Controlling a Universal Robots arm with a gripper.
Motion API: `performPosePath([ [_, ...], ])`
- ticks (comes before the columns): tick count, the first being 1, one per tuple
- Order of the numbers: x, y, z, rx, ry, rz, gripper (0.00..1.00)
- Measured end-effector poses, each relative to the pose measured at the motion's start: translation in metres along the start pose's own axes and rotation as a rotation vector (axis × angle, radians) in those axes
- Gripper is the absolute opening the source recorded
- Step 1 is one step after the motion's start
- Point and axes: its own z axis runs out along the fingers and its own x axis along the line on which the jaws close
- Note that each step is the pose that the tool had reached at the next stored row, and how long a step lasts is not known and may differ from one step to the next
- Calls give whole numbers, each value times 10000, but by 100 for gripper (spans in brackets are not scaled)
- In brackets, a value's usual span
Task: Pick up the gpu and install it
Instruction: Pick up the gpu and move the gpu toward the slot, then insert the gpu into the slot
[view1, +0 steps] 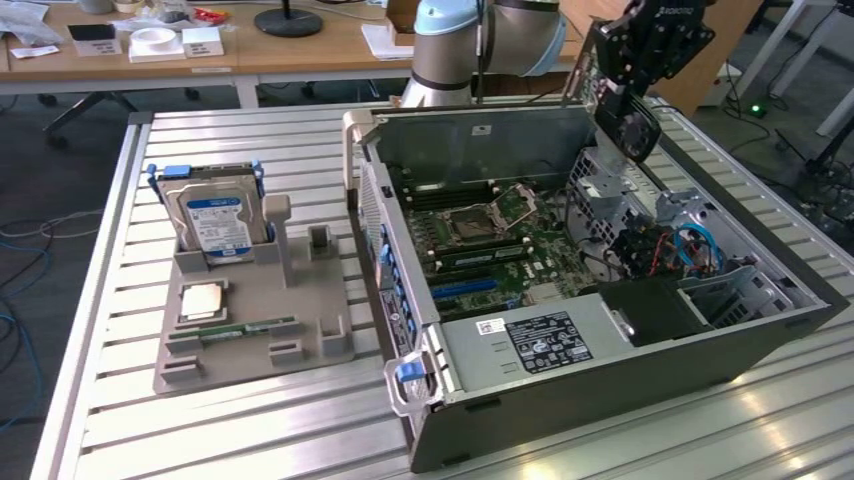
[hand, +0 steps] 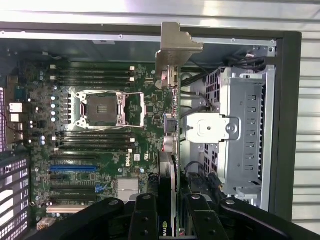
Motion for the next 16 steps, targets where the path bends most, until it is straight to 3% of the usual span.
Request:
performPosePath([
  [7,-1,-98,-2,51,-1,0,26],
  [16,-1,-107,-3,57,-1,-1,26],
])
